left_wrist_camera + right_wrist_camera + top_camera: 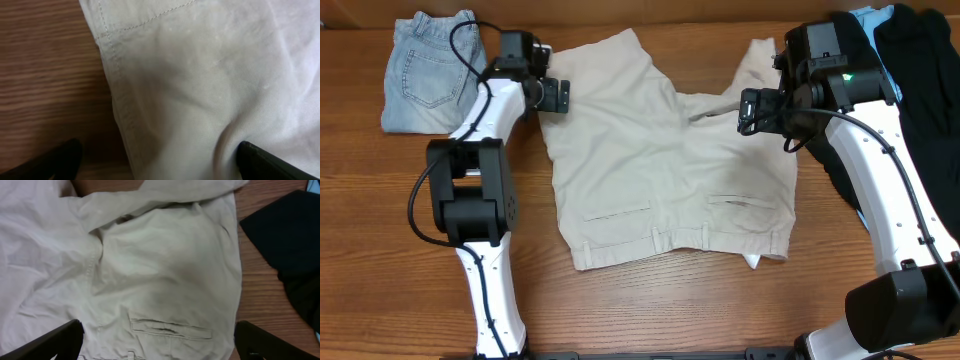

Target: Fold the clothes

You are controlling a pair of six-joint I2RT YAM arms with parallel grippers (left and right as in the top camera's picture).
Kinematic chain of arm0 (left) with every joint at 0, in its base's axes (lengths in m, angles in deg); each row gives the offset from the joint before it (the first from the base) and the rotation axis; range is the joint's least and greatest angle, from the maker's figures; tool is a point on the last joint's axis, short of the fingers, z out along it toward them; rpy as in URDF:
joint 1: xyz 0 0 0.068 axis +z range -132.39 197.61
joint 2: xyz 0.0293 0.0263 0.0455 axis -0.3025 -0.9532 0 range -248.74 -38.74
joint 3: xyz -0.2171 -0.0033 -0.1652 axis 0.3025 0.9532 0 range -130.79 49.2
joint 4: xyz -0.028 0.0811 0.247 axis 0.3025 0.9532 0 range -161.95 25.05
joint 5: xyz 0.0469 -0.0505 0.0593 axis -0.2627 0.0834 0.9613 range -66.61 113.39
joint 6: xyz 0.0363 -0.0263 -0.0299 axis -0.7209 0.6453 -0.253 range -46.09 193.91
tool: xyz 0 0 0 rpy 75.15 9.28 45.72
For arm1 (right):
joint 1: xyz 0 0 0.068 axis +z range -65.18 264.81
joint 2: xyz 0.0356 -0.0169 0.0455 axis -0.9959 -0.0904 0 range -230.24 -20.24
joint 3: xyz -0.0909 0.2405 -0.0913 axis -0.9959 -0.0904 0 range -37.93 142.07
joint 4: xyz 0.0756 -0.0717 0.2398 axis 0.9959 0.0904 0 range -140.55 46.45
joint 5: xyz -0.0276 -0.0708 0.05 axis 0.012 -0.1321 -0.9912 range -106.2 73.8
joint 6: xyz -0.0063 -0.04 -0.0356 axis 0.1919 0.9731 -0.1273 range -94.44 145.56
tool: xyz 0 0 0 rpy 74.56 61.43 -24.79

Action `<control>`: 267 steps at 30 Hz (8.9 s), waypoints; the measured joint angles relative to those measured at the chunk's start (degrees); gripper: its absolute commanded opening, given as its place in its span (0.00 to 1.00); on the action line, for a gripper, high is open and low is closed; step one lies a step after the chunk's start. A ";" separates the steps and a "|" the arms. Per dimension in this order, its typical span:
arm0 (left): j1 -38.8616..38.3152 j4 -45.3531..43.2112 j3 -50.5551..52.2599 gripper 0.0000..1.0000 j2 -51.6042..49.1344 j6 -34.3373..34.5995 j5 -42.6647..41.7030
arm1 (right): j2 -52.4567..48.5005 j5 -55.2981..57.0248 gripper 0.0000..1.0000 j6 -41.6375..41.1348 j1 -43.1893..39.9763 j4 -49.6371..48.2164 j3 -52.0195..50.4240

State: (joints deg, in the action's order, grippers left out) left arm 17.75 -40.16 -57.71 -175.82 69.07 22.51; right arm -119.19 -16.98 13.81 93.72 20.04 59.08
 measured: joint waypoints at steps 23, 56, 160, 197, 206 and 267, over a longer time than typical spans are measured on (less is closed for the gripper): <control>-17.18 23.98 -38.77 1.00 -0.22 -4.07 2.47 | -5.05 -4.07 0.91 -12.26 -7.08 -0.22 -15.17; -29.31 19.32 -38.45 1.00 -0.22 -7.21 -5.79 | 0.20 -13.25 0.38 -25.99 -10.75 -17.11 -44.06; -11.67 42.66 -37.77 1.00 -0.20 -1.31 7.34 | 11.63 -0.79 1.00 -17.35 -5.86 -32.00 -22.53; -12.92 31.80 -2.89 0.06 1.73 10.60 -2.21 | 12.00 -0.72 1.00 -15.19 -5.81 -12.96 -22.67; -9.09 15.85 1.77 0.09 3.78 2.75 0.85 | 12.00 -0.70 1.00 -15.19 -5.81 -10.80 -22.67; -17.77 55.32 -40.79 1.00 1.05 6.58 -0.55 | -0.66 -2.54 0.04 -25.86 0.04 1.64 -29.22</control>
State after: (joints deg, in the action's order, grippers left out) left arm -0.02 15.16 -98.49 -174.77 75.64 21.96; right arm -119.85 -19.52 -12.04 93.77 21.68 29.86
